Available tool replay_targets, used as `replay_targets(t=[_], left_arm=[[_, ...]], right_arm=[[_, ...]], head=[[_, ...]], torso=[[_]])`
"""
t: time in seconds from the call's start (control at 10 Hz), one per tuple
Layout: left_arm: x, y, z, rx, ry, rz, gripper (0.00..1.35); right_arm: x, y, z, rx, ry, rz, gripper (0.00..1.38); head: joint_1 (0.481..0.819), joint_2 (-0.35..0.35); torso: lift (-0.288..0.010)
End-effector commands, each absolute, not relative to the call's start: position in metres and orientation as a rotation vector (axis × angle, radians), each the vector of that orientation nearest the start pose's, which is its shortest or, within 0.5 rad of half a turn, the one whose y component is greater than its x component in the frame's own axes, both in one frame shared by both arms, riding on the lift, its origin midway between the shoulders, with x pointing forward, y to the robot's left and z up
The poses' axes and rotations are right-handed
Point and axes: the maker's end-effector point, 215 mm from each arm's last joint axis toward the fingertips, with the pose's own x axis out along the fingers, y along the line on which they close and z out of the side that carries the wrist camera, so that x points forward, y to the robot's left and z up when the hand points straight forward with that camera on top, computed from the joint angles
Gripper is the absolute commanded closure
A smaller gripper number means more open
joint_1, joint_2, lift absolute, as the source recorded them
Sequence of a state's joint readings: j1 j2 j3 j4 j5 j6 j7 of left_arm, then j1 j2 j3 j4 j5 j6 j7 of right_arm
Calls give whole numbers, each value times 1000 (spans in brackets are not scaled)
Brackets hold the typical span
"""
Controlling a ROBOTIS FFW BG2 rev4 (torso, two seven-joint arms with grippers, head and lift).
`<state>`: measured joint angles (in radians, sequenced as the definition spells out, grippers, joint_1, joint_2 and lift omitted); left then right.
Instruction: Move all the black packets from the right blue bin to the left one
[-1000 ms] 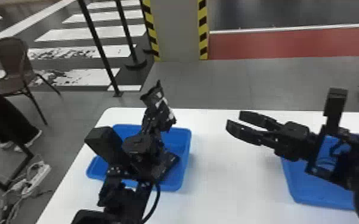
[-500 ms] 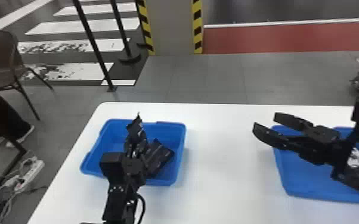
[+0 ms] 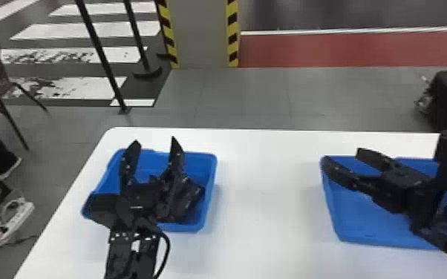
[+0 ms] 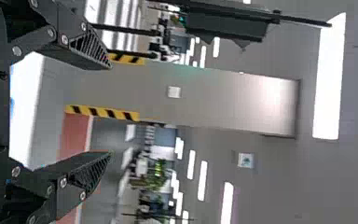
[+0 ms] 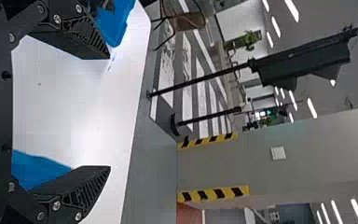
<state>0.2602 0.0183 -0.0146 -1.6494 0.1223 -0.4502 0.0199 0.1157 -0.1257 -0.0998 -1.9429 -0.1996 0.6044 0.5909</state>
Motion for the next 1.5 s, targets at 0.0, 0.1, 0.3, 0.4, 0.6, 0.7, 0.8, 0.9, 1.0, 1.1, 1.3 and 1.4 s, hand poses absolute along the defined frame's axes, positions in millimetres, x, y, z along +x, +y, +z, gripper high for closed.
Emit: replay_targets(t=[0.0, 0.1, 0.3, 0.4, 0.6, 0.7, 0.8, 0.9, 1.0, 1.1, 1.3, 1.4], left_arm=[[489, 233, -274, -172, -368, 11, 53], [484, 230, -257, -180, -407, 0, 62], [483, 225, -238, -185, -435, -12, 62], [480, 225, -234, -184, -425, -17, 64], [481, 215, -239, -184, -346, -40, 96], [479, 216, -237, -186, -351, -38, 96], [478, 216, -240, -185, -346, -38, 94], [477, 216, -238, -187, -349, -37, 94], [476, 216, -238, -187, -349, -37, 96], [476, 216, -237, -187, -351, -38, 94], [475, 217, -235, -187, -359, -36, 94], [474, 218, -236, -186, -356, -35, 94]], right_arm=[[503, -189, -373, 156, 351, 490, 200], [493, -201, -378, 125, 363, 420, 200], [475, -228, -400, 109, 422, 286, 202], [473, -241, -405, 96, 444, 227, 202], [481, -281, -402, 57, 437, 112, 202], [491, -302, -405, 46, 442, 66, 208], [498, -323, -412, 29, 471, 24, 226], [502, -348, -419, 13, 513, -37, 233], [505, -371, -422, -5, 548, -92, 233], [509, -386, -424, -24, 582, -128, 233], [508, -403, -448, -27, 664, -174, 233], [508, -408, -464, -16, 712, -182, 233]], head=[[695, 81], [695, 65], [695, 17], [695, 7], [695, -33], [695, -59], [695, -83], [695, -107], [695, -123], [695, -154], [695, -189], [695, -203]], torso=[[-110], [-110], [-110], [-110], [-110], [-110], [-110], [-110], [-110], [-110], [-110], [-110]])
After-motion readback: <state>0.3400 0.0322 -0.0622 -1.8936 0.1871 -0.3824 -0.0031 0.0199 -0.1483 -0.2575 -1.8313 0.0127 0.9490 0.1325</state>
